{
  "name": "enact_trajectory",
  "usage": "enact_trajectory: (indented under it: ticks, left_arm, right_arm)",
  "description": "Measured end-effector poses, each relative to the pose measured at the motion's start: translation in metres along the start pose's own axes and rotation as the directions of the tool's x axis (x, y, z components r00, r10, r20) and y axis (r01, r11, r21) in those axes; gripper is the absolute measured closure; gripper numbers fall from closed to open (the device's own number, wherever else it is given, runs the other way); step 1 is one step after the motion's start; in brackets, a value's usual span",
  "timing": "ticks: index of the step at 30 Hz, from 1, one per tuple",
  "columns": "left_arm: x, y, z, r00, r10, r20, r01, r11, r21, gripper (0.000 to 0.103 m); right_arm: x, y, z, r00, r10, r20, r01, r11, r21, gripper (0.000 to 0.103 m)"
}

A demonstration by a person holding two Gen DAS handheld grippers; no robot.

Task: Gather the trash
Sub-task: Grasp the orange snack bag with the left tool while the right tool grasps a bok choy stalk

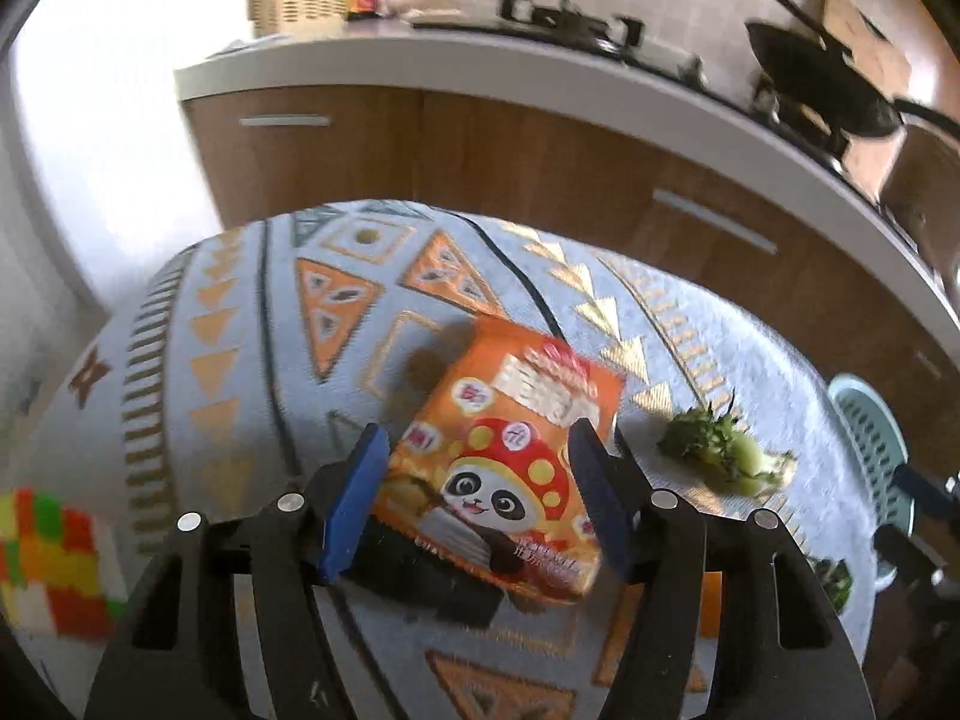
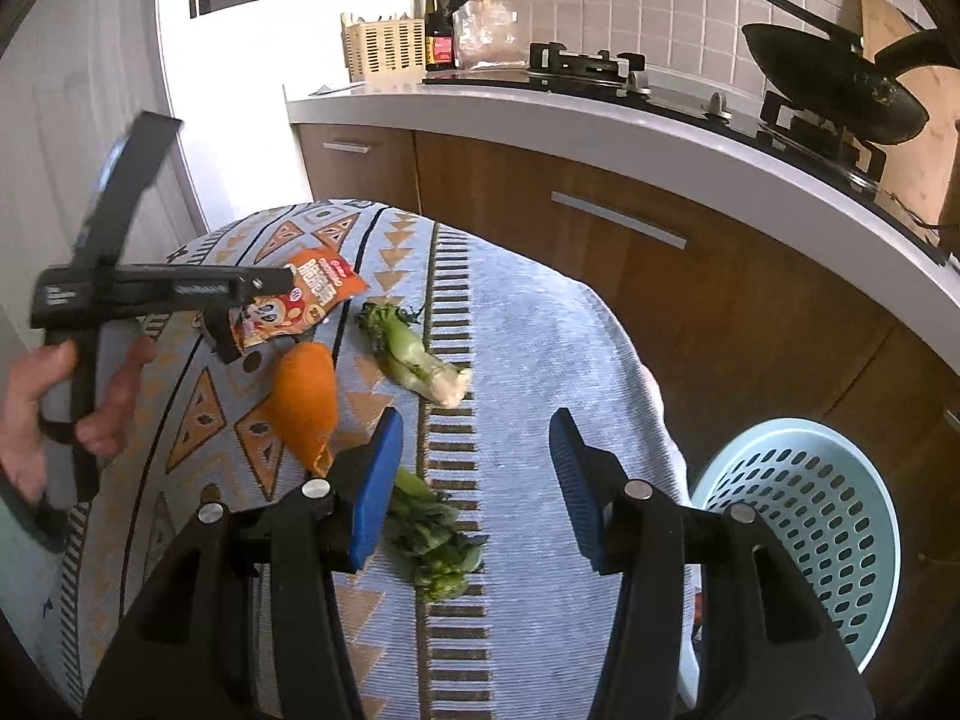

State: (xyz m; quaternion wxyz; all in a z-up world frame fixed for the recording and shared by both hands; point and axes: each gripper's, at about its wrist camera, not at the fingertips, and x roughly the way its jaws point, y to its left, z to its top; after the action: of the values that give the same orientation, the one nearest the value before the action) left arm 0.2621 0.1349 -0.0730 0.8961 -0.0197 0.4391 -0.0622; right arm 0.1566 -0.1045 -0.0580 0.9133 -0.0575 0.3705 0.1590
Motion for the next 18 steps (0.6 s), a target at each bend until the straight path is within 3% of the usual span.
enact_trajectory:
  ticks: [4, 6, 9, 10, 11, 18]
  left_arm:
    - [0.019, 0.000, 0.003, 0.999, 0.020, -0.048, -0.018, 0.999, 0.043, 0.048]
    - [0.020, -0.002, 0.003, 0.999, 0.035, -0.034, -0.033, 0.998, 0.060, 0.051]
    - [0.018, -0.003, -0.001, 0.998, 0.069, -0.013, -0.068, 0.995, 0.077, 0.074]
    - [0.018, -0.004, -0.001, 0.998, 0.069, -0.011, -0.068, 0.995, 0.078, 0.089]
    - [0.018, -0.004, -0.001, 0.998, 0.067, -0.011, -0.066, 0.995, 0.078, 0.096]
    - [0.009, -0.011, -0.006, 0.999, 0.052, 0.013, -0.053, 0.996, 0.073, 0.103]
  right_arm:
    - [0.007, -0.002, 0.005, 1.000, -0.005, -0.009, 0.005, 1.000, -0.006, 0.052]
    - [0.012, -0.002, 0.008, 1.000, -0.007, -0.012, 0.006, 1.000, -0.011, 0.052]
    - [0.019, -0.003, 0.014, 1.000, 0.009, -0.022, -0.009, 1.000, -0.014, 0.052]
    - [0.023, -0.002, 0.017, 0.999, 0.020, -0.026, -0.021, 1.000, -0.018, 0.052]
    - [0.025, -0.001, 0.019, 0.999, 0.030, -0.030, -0.031, 0.999, -0.025, 0.052]
    - [0.051, 0.017, 0.030, 0.994, 0.069, -0.079, -0.078, 0.989, -0.124, 0.048]
